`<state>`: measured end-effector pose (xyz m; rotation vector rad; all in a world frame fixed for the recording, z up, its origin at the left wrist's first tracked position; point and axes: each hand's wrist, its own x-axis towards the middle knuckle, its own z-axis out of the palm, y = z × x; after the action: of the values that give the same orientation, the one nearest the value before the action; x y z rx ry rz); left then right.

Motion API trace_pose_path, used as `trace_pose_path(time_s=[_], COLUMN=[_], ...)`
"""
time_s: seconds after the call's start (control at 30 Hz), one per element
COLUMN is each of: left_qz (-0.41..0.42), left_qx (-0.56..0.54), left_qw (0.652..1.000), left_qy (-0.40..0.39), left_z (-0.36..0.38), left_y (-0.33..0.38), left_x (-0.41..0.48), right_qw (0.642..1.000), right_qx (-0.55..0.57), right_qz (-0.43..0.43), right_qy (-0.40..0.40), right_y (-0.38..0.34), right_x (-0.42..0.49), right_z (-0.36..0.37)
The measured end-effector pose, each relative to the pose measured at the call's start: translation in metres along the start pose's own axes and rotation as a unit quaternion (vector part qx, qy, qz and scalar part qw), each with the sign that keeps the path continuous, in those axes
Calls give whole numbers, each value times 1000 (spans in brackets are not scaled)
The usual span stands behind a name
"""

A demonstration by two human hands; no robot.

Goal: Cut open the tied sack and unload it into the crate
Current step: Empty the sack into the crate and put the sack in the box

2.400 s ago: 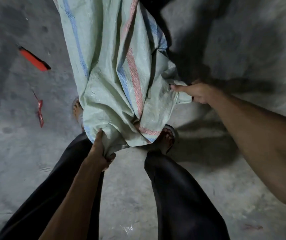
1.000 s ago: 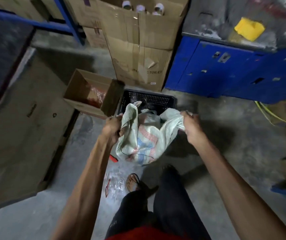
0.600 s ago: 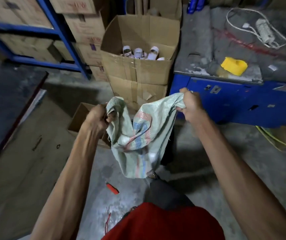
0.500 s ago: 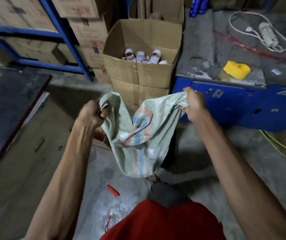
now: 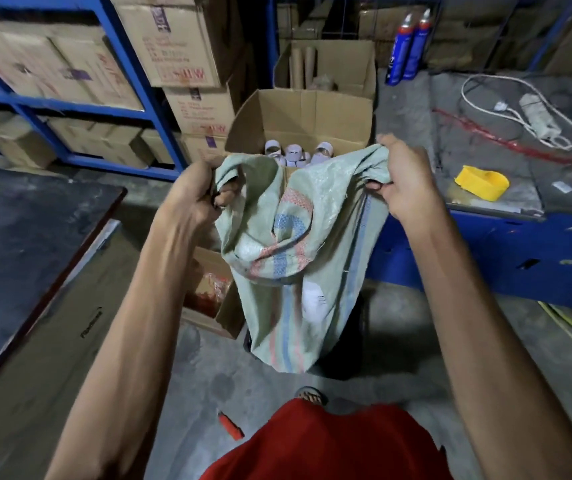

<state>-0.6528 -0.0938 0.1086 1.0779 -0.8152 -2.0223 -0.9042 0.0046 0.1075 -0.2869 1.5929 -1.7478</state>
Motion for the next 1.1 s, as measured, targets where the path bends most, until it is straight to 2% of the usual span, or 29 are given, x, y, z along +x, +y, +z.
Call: trace_pose_path(time_s=[0.13, 0.27, 0.33, 0.4, 0.43, 0.5, 0.57, 0.6, 0.7, 0.77, 0.8, 0.83, 0.9, 0.97, 1.0, 1.1], left_qz=[12, 107, 122, 117, 122, 161, 214, 225, 184, 143, 144, 167, 216, 242, 267, 411], left_qx=[38, 108, 163, 208, 222, 228, 215, 211, 255, 312, 357, 422, 553, 637, 671, 685], left_qw=[999, 986, 978, 971, 967, 958, 951, 950, 949, 937, 917, 882, 782, 702, 671, 600], left_qy=[12, -63, -49, -13, -19, -66, -64, -48, -15, -66, -101, -131, -189, -206, -170, 39], left_z=[-2, 7, 26, 43, 52, 68, 76, 84, 106, 113, 115, 115, 118, 126, 130, 145], left_y=[21, 56, 63, 70, 78, 105, 134, 144, 153, 146, 142, 138, 131, 123, 117, 95], left_x=[-11, -33, -40, -48, -52, -60, -71, -74, -78, -80, -82, -83, -87, -86, -81, -69], right_qw=[999, 983, 985, 986, 983, 978, 967, 964, 963, 951, 947, 944, 941, 932, 924, 910], right_qx=[-46, 9, 22, -62, -89, -64, -13, -25, -150, -236, -251, -249, -207, -156, -140, -117], right_qz=[-4, -172, -158, -129, -132, -174, -237, -255, -203, -144, -121, -99, -56, -21, -12, -24], right_qy=[3, -58, -68, -83, -87, -95, -93, -76, -93, -138, -162, -191, -261, -327, -356, -397], right_y=[3, -52, -78, -93, -100, -122, -146, -157, -169, -172, -175, -180, -192, -202, -204, -206], right_x=[-19, -37, -38, -49, -52, -57, -63, -65, -69, -73, -76, -78, -81, -84, -87, -93], right_z=[-2, 5, 25, 43, 48, 47, 46, 46, 49, 51, 50, 49, 45, 42, 41, 34])
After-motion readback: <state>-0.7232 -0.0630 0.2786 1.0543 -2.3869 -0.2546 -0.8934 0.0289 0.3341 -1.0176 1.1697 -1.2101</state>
